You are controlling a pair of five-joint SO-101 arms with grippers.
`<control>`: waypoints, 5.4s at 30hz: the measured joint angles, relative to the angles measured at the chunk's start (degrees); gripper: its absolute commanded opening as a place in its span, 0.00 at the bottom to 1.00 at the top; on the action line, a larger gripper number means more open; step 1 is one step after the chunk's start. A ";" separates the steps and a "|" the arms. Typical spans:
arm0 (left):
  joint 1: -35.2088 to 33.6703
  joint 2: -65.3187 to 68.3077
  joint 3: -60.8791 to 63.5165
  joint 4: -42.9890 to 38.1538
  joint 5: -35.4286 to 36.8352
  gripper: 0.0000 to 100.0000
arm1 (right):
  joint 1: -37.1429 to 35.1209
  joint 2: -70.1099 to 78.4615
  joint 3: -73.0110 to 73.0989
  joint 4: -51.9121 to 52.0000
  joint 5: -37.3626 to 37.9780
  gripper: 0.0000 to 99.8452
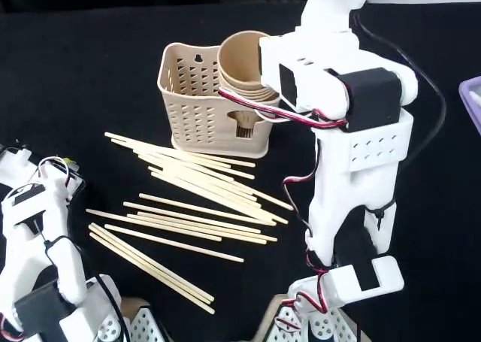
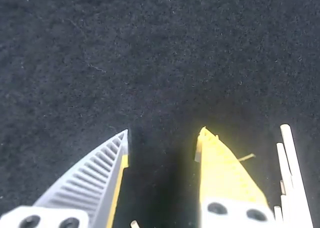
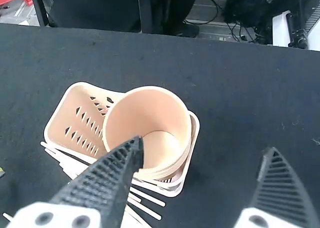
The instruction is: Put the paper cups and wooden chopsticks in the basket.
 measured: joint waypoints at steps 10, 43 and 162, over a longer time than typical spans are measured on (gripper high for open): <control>0.00 0.00 0.00 0.00 0.00 0.22 | -5.45 -12.75 13.71 0.00 0.00 0.20; -12.66 0.00 0.00 0.00 8.62 0.22 | -58.11 -30.77 114.90 -55.82 0.26 0.32; -13.10 0.00 0.00 0.00 8.62 0.22 | -48.00 -1.58 94.15 -50.73 11.25 0.04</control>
